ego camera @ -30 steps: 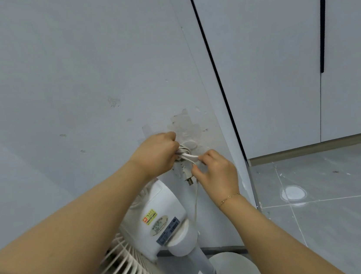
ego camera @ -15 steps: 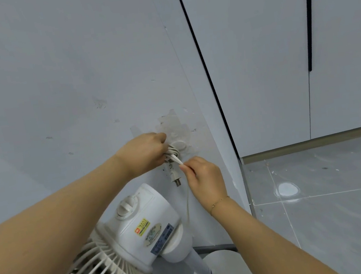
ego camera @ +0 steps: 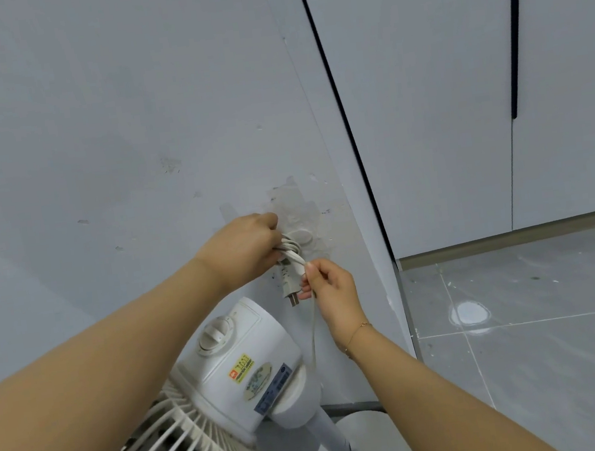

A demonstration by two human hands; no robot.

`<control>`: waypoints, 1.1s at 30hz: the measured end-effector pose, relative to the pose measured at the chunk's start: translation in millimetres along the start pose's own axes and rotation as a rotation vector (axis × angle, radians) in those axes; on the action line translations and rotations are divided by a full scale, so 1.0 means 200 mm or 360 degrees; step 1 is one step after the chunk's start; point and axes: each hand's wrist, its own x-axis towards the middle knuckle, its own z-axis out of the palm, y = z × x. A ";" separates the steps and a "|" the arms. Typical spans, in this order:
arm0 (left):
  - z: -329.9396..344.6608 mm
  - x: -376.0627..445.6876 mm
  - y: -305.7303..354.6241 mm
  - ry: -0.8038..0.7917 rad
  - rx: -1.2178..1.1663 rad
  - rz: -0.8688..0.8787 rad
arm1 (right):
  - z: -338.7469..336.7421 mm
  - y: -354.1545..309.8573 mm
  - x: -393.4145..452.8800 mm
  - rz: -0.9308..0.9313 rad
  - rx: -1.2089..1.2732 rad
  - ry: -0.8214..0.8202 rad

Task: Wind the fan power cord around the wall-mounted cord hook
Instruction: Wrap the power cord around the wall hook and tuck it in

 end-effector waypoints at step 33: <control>-0.10 0.19 -0.01 -0.0707 0.0444 0.0132 | -0.07 0.04 0.20 0.0693 0.1080 -0.0600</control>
